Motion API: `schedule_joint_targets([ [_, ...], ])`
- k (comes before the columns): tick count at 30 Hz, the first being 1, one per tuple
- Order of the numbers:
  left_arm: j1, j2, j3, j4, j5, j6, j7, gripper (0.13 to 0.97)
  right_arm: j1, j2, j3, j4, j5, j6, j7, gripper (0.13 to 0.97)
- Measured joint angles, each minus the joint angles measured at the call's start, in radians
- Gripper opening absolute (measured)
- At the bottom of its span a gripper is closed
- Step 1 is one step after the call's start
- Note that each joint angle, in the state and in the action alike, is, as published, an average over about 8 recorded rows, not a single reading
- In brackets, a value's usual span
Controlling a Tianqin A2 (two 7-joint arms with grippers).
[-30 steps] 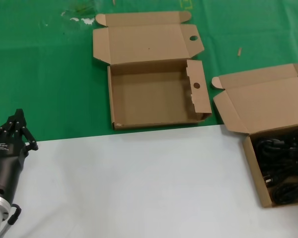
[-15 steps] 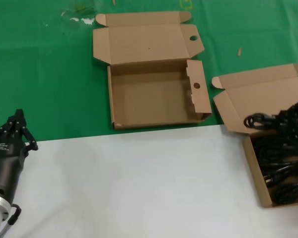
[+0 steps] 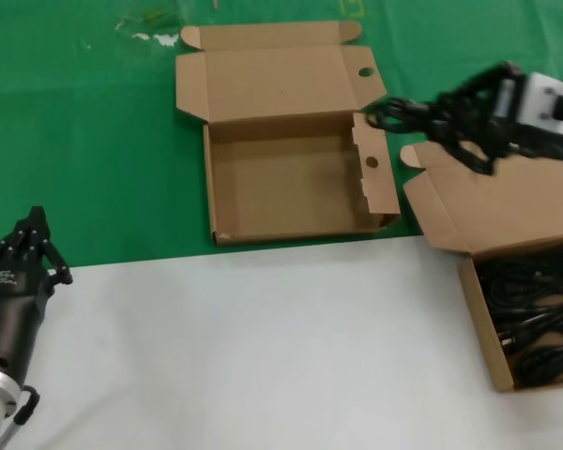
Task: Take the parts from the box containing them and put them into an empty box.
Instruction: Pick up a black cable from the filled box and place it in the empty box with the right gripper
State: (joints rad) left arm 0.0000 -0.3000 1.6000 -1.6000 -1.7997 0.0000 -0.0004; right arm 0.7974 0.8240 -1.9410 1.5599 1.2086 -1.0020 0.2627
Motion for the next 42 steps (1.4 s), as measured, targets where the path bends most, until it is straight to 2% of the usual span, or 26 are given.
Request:
schedule_joint_targets([
  [10, 0.0, 0.0, 0.0, 0.0, 0.0, 0.0, 0.0, 0.14, 0.16, -0.252, -0.108, -0.149, -0.12, 0.049, -0.031, 0.218],
  [22, 0.0, 0.0, 0.0, 0.0, 0.0, 0.0, 0.0, 0.14, 0.212, -0.464, -0.194, -0.423, -0.179, 0.166, -0.158, 0.218],
  [33, 0.0, 0.0, 0.0, 0.0, 0.0, 0.0, 0.0, 0.14, 0.219, -0.566, -0.221, -0.63, -0.17, 0.263, -0.269, 0.218],
  [42, 0.0, 0.0, 0.0, 0.0, 0.0, 0.0, 0.0, 0.14, 0.205, -0.588, -0.21, -0.684, -0.155, 0.309, -0.286, 0.23],
])
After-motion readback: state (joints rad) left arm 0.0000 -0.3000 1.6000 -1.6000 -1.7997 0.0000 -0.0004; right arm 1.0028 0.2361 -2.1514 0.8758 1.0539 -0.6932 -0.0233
